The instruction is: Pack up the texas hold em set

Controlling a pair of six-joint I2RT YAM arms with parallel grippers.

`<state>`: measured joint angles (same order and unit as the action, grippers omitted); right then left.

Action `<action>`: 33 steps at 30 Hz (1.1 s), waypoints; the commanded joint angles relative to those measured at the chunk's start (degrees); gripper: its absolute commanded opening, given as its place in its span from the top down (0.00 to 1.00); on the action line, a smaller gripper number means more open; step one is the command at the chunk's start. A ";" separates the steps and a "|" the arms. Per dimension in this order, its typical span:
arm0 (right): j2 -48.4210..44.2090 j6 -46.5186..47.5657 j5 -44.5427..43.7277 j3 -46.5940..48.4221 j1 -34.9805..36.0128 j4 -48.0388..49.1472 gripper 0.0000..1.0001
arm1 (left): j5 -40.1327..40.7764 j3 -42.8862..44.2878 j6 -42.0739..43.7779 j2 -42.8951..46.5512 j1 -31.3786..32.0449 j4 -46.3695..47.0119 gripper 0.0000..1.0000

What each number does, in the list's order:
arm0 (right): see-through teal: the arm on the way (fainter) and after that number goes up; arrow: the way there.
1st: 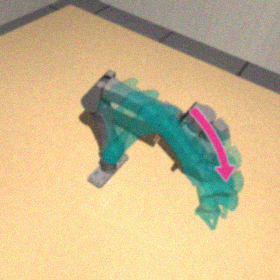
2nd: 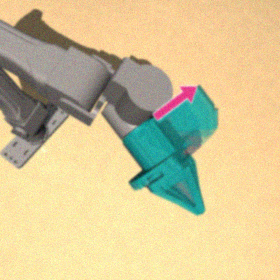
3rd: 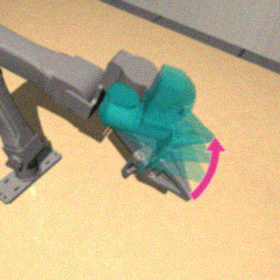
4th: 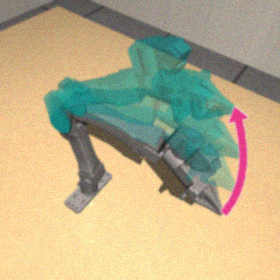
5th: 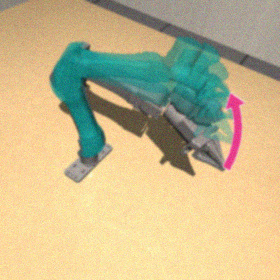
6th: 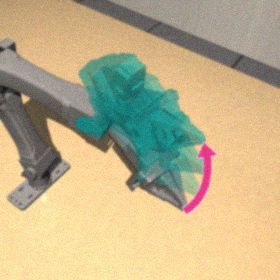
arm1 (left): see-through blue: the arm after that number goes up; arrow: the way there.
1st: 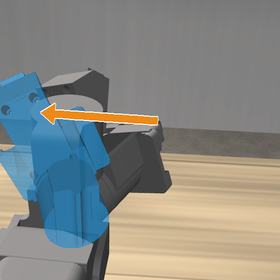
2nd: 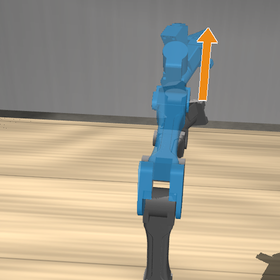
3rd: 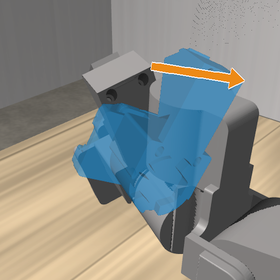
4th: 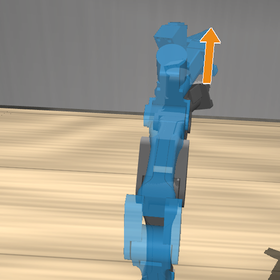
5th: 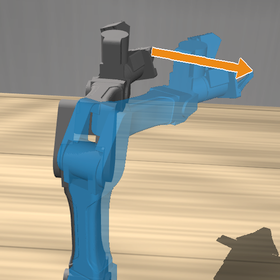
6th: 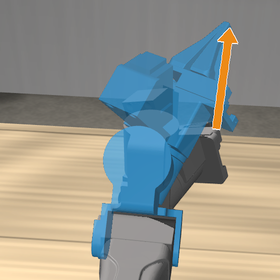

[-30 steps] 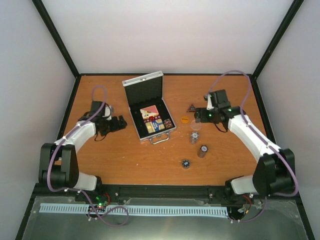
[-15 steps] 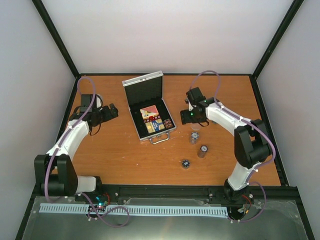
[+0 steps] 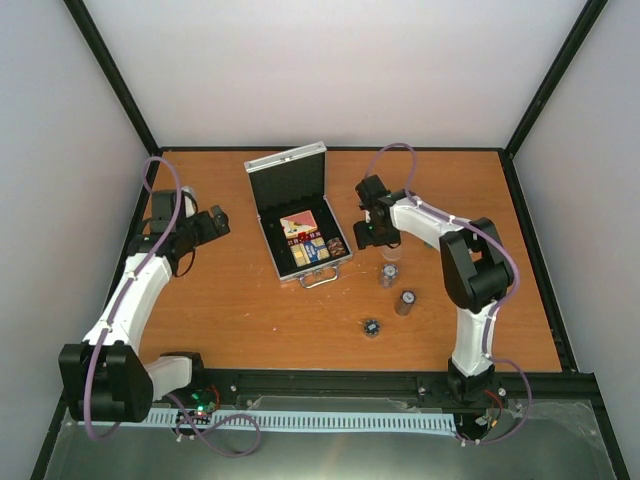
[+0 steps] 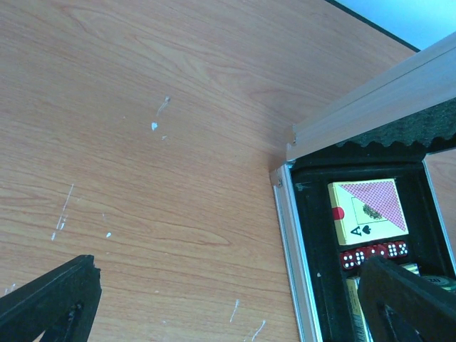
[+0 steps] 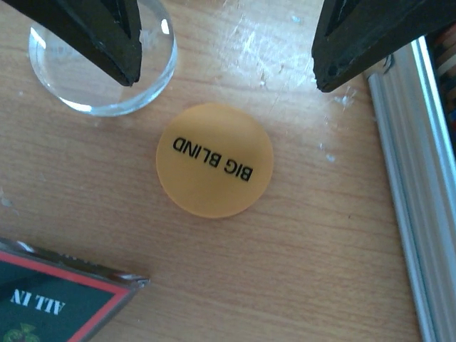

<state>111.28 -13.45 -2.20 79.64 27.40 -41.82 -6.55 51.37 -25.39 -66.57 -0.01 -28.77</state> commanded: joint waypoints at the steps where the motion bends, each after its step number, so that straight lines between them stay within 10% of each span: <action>1: 3.14 0.83 -2.06 3.26 0.18 -1.59 0.35 | 1.85 1.82 0.62 -0.20 -0.27 -0.98 0.00; 33: 13.39 5.29 2.28 10.79 -2.88 -5.21 0.39 | 0.16 1.09 -3.66 1.35 -0.29 -2.04 0.00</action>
<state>122.21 -9.85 -0.78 90.02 24.67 -45.87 -6.15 51.09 -27.59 -66.02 -0.01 -30.68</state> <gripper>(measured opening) 0.612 0.997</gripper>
